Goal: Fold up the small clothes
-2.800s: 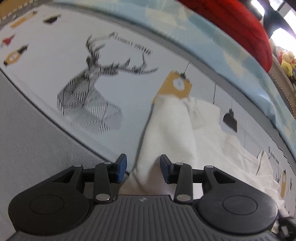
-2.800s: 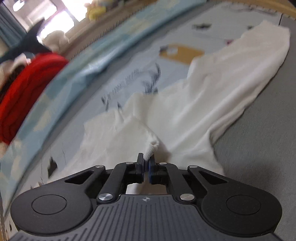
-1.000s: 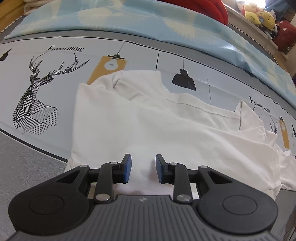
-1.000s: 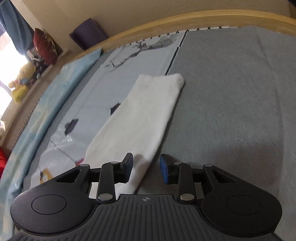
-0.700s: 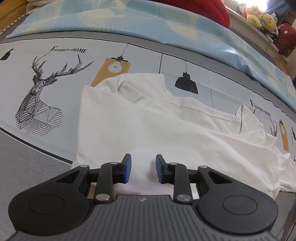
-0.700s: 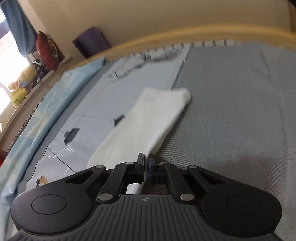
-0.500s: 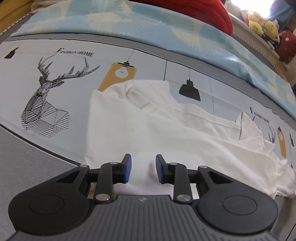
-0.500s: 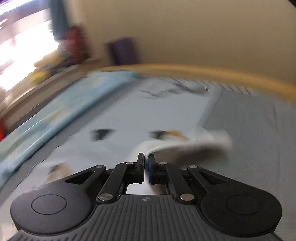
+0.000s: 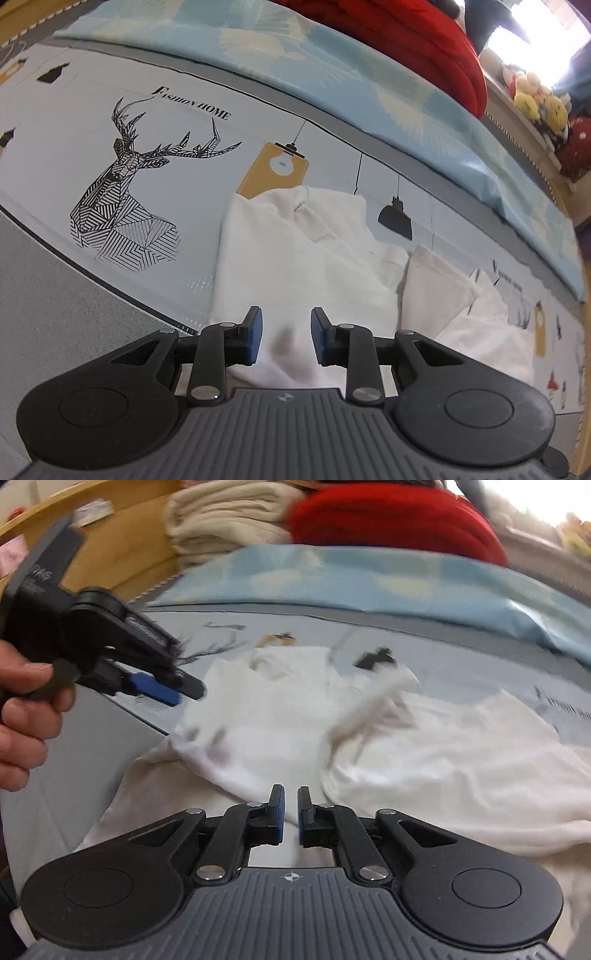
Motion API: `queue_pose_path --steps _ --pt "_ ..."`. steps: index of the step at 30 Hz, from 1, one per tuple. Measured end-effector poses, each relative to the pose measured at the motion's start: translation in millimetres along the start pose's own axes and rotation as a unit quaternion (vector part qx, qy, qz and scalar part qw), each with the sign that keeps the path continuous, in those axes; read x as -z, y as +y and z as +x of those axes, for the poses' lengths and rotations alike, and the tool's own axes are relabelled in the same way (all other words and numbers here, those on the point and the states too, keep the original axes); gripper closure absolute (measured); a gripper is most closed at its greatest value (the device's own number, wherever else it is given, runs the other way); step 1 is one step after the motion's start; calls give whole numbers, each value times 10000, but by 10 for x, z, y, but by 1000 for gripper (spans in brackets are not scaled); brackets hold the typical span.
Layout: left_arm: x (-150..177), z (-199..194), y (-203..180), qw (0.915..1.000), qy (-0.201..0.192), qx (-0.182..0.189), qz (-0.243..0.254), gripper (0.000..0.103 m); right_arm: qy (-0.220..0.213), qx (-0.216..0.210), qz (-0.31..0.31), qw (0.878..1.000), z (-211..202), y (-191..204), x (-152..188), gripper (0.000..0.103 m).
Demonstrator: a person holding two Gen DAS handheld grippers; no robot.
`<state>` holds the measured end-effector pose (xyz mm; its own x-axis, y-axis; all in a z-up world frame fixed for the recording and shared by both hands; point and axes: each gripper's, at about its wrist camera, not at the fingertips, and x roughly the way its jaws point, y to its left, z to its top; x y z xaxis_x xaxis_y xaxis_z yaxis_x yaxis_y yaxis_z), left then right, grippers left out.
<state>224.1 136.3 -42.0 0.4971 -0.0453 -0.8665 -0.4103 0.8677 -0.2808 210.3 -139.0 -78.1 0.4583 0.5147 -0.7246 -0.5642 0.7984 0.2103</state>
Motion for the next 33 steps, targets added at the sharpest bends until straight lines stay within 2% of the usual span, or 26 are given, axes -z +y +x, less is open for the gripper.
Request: queue_pose_path --steps 4,6,8,10,11,13,15,17,19,20,23,26,28,32,33 --pt "20 35 -61 9999 59 101 -27 71 29 717 658 9953 -302 -153 -197 85" --pt "54 66 -109 9999 88 134 1 71 -199 989 957 9903 -502 -240 -259 76" --pt "96 104 -165 9998 115 110 77 71 -602 1044 1544 9806 -684 -344 -225 68" --pt "139 122 -223 9998 94 109 163 71 -888 946 2033 9705 -672 -464 -85 66" --pt "161 132 -258 9996 75 116 230 71 -865 921 2206 9671 -593 -513 -28 66" --pt "212 159 -355 9990 41 189 393 71 -559 932 2527 9614 -360 -565 -15 65" --pt "268 186 -507 9971 12 417 638 71 -582 794 2743 9566 -261 -620 -46 66" --pt "325 206 -699 9934 -59 619 965 71 -702 1060 2893 9488 -312 -687 -76 66" --pt "397 217 -904 9880 -200 714 1357 71 -701 1490 3157 9344 -358 -812 -34 66" --pt "441 225 -997 9849 -266 723 1553 71 -647 1672 3408 9229 -381 -913 18 66" --pt "573 286 -1258 9739 -469 646 2124 66 -538 1954 4389 8754 -440 -1313 242 66" --pt "693 373 -1421 9642 -616 508 2528 65 -615 2037 4993 8399 -493 -1623 409 64" --pt "741 461 -1471 9604 -661 407 2675 65 -725 1925 5259 8253 -521 -1767 464 64" --pt "779 652 -1479 9576 -605 188 2810 65 -736 1926 5530 8073 -515 -1882 518 65" --pt "794 704 -1483 9572 -571 98 2835 71 -713 1915 5615 8019 -507 -1897 541 65"
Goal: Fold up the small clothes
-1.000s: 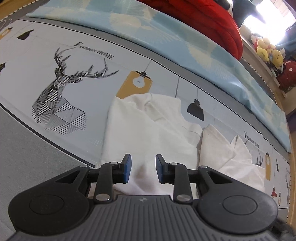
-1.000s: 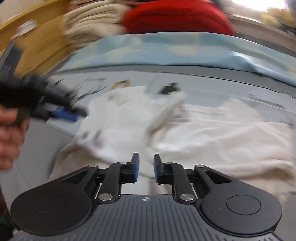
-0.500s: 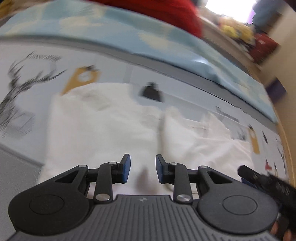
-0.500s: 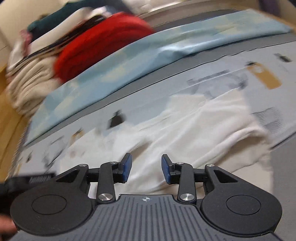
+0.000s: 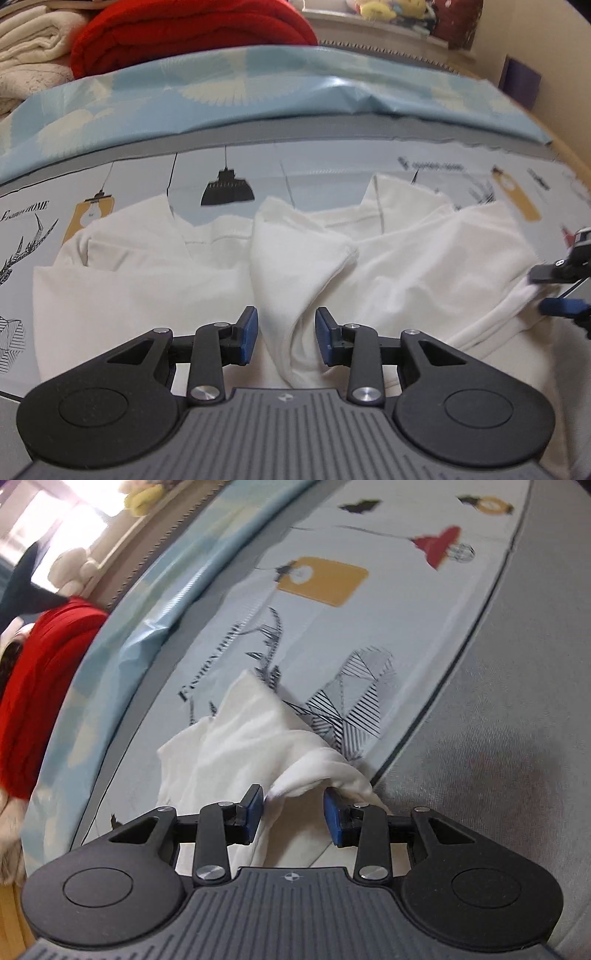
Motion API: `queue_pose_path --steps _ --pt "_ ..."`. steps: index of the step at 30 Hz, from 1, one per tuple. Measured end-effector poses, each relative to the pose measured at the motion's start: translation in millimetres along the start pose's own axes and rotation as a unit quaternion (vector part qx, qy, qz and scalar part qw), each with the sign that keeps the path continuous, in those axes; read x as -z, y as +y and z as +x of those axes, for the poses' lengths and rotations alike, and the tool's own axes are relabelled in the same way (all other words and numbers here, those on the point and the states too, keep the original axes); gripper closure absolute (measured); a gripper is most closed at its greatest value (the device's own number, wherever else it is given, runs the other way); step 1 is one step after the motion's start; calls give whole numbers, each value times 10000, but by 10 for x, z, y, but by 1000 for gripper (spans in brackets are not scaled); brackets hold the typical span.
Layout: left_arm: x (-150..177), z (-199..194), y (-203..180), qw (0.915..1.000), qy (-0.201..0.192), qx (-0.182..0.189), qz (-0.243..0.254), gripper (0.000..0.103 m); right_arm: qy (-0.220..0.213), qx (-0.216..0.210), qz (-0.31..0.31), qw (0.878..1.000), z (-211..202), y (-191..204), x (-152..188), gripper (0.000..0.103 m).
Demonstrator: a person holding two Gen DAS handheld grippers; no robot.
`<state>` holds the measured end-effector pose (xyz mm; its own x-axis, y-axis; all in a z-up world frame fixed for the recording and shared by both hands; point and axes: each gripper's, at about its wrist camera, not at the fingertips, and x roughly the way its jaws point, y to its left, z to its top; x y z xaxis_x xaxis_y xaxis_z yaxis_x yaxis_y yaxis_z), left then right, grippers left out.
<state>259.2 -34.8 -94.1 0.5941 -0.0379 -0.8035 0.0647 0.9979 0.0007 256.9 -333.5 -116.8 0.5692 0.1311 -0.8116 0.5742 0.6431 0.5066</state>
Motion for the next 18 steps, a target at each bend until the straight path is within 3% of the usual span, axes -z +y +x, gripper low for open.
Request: queue_pose_path --steps 1,4,6,8,11,14,16,18 --pt "6 33 -5 9999 36 -101 14 85 27 30 73 10000 15 -15 -6 65" --pt "-25 6 66 9989 23 -386 -278 96 7 103 104 9999 34 -23 -9 73" --pt "-87 -150 193 9963 -104 -337 -780 98 -49 65 87 9999 25 -6 -5 94" --pt "-142 -359 343 9910 -345 -377 -1238 97 -110 29 113 9999 15 6 9 97" --pt "-106 -622 591 9779 -510 -432 -1982 94 -253 84 182 9995 -45 7 15 98" --pt "125 -618 764 9637 -18 -672 -2584 86 -199 205 215 9994 -42 -2 52 99" --pt "276 -501 960 9477 412 -449 -3133 81 -179 402 188 9989 -19 -22 87 99" --pt "362 -418 1192 9255 561 -242 -3737 75 -94 510 318 9981 2 -66 107 98"
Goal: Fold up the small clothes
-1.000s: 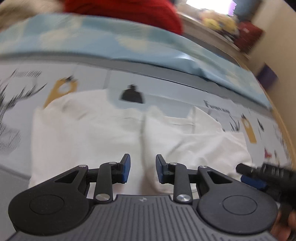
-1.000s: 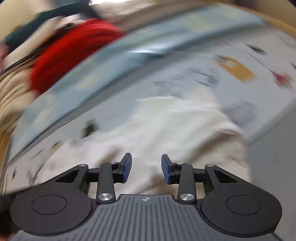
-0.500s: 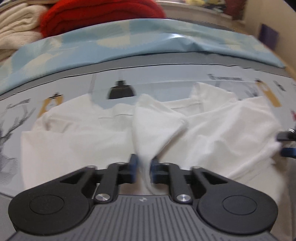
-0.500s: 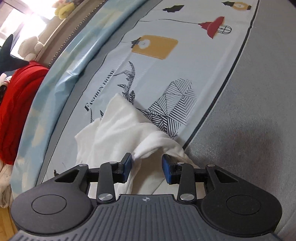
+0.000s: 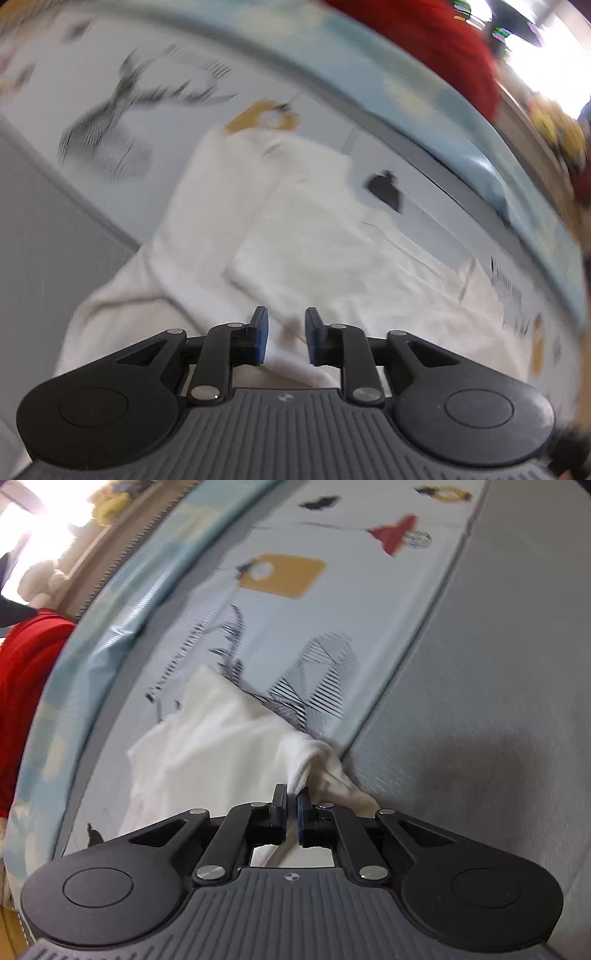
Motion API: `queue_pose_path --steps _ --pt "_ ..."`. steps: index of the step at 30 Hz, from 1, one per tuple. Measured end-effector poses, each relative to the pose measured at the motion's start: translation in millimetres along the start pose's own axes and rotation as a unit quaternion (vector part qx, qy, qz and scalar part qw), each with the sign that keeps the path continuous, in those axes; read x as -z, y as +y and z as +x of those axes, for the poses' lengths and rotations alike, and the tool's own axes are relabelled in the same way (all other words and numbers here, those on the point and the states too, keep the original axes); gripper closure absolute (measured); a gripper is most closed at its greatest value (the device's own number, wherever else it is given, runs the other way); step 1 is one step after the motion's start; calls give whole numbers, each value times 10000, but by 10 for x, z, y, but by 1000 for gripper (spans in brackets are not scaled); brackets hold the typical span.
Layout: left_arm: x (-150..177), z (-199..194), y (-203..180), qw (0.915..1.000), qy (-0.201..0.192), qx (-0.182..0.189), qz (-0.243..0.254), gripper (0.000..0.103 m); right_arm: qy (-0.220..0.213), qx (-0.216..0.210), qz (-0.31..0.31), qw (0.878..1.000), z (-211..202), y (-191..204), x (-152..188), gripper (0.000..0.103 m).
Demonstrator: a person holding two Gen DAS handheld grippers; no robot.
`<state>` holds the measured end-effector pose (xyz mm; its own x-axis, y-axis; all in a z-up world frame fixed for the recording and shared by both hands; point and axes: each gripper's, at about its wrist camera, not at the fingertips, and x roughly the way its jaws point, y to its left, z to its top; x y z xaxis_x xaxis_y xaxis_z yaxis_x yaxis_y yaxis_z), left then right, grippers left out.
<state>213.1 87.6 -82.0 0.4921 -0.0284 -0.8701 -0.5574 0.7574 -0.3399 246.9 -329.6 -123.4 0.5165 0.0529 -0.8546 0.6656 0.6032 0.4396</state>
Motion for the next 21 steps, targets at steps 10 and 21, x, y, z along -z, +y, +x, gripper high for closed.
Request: queue_pose_path --steps 10,21 --pt "-310 239 424 9953 130 330 -897 67 63 -156 186 9997 5 -8 -7 94" --pt "-261 284 234 9996 -156 -163 -171 95 -109 -101 367 9992 -59 -59 -54 99"
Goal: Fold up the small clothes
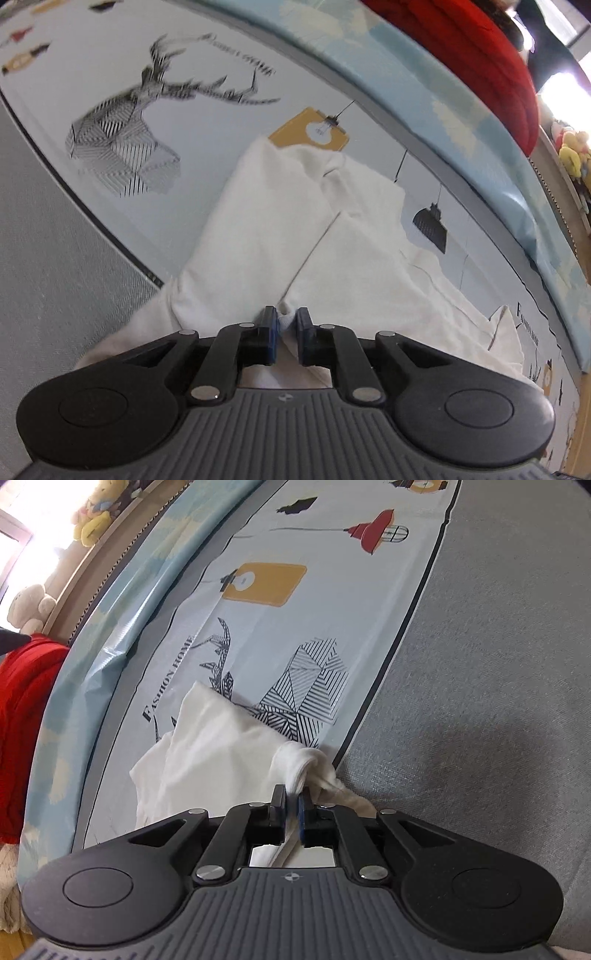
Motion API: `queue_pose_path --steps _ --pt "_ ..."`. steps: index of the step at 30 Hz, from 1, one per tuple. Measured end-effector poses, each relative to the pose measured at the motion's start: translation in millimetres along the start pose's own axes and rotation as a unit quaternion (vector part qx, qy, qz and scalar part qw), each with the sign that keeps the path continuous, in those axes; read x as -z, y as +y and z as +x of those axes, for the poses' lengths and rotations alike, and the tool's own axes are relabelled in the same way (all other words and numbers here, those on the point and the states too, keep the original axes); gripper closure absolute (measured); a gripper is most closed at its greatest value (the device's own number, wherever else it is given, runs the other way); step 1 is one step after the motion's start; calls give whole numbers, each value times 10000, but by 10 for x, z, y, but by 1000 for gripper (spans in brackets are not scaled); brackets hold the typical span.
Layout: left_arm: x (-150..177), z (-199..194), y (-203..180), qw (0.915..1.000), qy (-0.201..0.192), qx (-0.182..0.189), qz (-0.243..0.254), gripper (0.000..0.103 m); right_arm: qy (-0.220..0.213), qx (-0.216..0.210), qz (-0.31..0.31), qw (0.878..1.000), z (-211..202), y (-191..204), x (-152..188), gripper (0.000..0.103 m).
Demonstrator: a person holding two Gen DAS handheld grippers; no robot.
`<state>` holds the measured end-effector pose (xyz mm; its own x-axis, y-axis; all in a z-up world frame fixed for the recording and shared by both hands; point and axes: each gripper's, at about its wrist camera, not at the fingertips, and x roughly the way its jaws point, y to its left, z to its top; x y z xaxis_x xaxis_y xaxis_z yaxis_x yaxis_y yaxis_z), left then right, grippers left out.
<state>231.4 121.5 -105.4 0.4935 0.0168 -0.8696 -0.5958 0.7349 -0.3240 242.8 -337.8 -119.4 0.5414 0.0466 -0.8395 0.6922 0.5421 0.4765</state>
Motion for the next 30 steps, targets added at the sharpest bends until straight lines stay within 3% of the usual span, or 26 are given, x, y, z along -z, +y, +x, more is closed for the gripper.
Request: queue_pose_path --steps 5,8,9,11,13,15,18,21,23,25,28,30 --pt "-91 -488 -120 9984 -532 139 109 96 -74 -109 -68 9999 -126 59 6 99" --pt "-113 -770 -109 9952 -961 -59 163 96 -120 -287 -205 9993 -214 146 21 99" --pt "-108 -792 -65 9950 -962 -242 113 96 -90 -357 -276 9989 -232 178 39 99" --pt "-102 -697 78 9971 -555 -471 -228 95 172 -394 -346 9985 -199 198 78 99" --pt "-73 -562 270 9953 -110 -677 -677 95 541 -21 -345 9979 -91 157 120 97" --pt "-82 -578 311 9932 -244 -945 -630 94 692 383 -219 9966 -23 46 158 88" --pt "-128 -740 203 9941 -706 -744 -344 87 639 546 -197 9963 -100 9 185 88" --pt "-121 -822 110 9951 -910 -364 -106 82 29 371 -477 9982 -367 142 226 88" --pt "-116 -749 117 9971 -721 -211 -140 82 -485 -29 -456 9978 -534 168 225 88" --pt "-83 -576 208 9987 -296 -124 -388 82 -728 -227 -575 9954 -554 192 187 88" --pt "-32 -260 409 9948 399 -451 -822 82 -239 -257 -492 9982 -240 134 69 87" --pt "-18 -221 454 9934 431 -605 -879 82 198 284 -296 9990 -2 6 29 84"
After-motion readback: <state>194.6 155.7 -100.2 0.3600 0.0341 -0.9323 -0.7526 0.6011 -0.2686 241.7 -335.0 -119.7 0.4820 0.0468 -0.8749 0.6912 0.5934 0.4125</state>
